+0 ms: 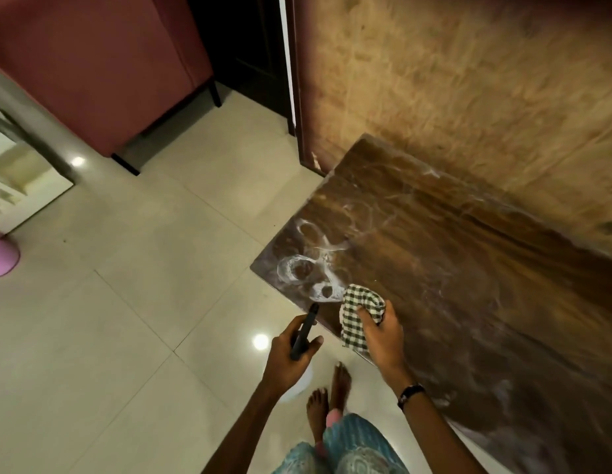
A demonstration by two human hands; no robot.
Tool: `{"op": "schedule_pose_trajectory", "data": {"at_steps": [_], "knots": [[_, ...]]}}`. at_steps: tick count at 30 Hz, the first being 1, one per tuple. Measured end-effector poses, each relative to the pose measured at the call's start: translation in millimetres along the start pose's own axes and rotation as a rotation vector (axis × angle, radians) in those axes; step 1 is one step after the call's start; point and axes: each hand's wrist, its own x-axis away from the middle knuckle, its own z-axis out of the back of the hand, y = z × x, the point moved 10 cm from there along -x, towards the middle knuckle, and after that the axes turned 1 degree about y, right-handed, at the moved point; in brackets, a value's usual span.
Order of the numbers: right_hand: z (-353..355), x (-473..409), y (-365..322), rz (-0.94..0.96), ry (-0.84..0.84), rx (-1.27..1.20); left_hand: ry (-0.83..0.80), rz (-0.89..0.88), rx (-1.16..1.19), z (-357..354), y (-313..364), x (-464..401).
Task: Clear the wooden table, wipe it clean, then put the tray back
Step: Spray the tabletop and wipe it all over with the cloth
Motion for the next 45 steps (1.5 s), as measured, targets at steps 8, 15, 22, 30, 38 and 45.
{"op": "schedule_pose_trajectory", "data": {"at_steps": [8,15,22,30,38,45], "knots": [[-46.8,-63.8,17.4,0.081,0.038,0.04,0.01,0.127,-0.103,-16.4,-82.1,-51.1],[-75.6,-88.7,27.2,0.144,0.161,0.103,0.034,0.23,-0.035,-22.1,-145.9,-84.5],[-98.4,-90.1,37.7,0.132,0.153,0.094,-0.023,0.254,-0.022,-8.7,-167.7,-94.9],[-111.4,-86.8,46.2,0.128,0.189,0.093,-0.172,0.264,-0.157,-9.5,-184.6,-110.1],[-121.1,-85.1,42.2,0.141,0.219,0.153,-0.053,0.309,-0.119,24.3,-196.9,-120.1],[-141.1,-88.1,25.7,0.189,0.213,0.326,-0.043,0.305,-0.121,47.7,-200.9,-129.7]]}}
